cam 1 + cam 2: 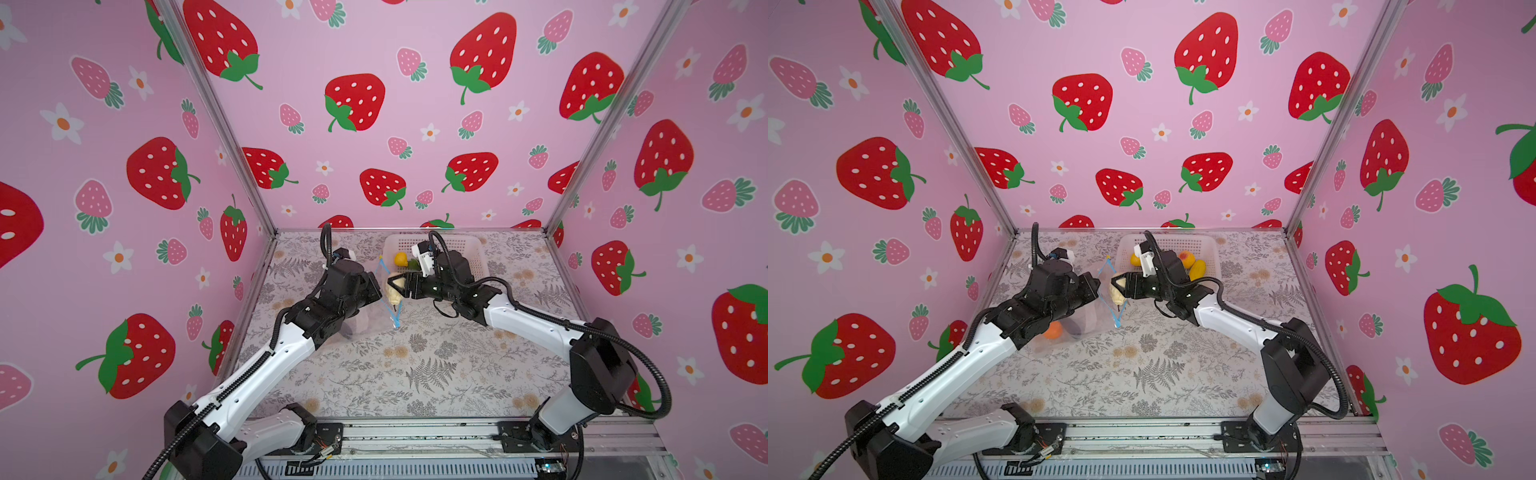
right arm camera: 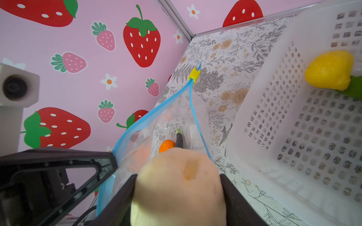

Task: Place the food in the zip-top bag and seal the zipper
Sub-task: 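Lower the cream bun into the bag mouth and open the right gripper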

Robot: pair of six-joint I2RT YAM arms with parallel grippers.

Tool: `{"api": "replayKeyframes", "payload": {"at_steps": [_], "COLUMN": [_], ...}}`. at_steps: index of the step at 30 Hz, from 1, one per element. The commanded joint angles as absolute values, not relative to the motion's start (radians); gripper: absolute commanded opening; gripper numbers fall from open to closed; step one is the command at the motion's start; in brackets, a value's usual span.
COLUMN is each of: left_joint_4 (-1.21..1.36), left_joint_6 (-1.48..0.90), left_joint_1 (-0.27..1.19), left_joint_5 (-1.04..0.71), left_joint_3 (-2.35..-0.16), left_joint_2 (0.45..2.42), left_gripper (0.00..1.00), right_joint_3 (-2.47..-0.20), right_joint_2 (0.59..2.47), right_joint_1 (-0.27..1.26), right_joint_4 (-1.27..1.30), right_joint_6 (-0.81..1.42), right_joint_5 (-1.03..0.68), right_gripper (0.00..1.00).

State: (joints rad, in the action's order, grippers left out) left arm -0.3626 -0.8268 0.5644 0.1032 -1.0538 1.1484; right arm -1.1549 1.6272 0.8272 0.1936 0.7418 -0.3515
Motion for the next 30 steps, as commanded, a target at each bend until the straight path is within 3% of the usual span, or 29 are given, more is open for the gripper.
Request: {"api": "replayKeyframes", "payload": {"at_steps": [1,30], "left_joint_4": [-0.346,-0.344], "left_joint_6": [-0.829,-0.827], "left_joint_1": [0.56,0.559], "left_joint_5": [0.11,0.114], "left_joint_3": [-1.083,-1.079], "left_joint_2": [1.132,1.131], "left_gripper": [0.0,0.0], "right_joint_3": [-1.202,-1.217], "right_joint_2": [1.656,1.673], "right_joint_1": [0.834,0.838], "right_joint_4": [0.191,0.161], "right_joint_6": [0.752,0.73], "right_joint_5": [-0.338,-0.31], "right_gripper": [0.53,0.71]}}
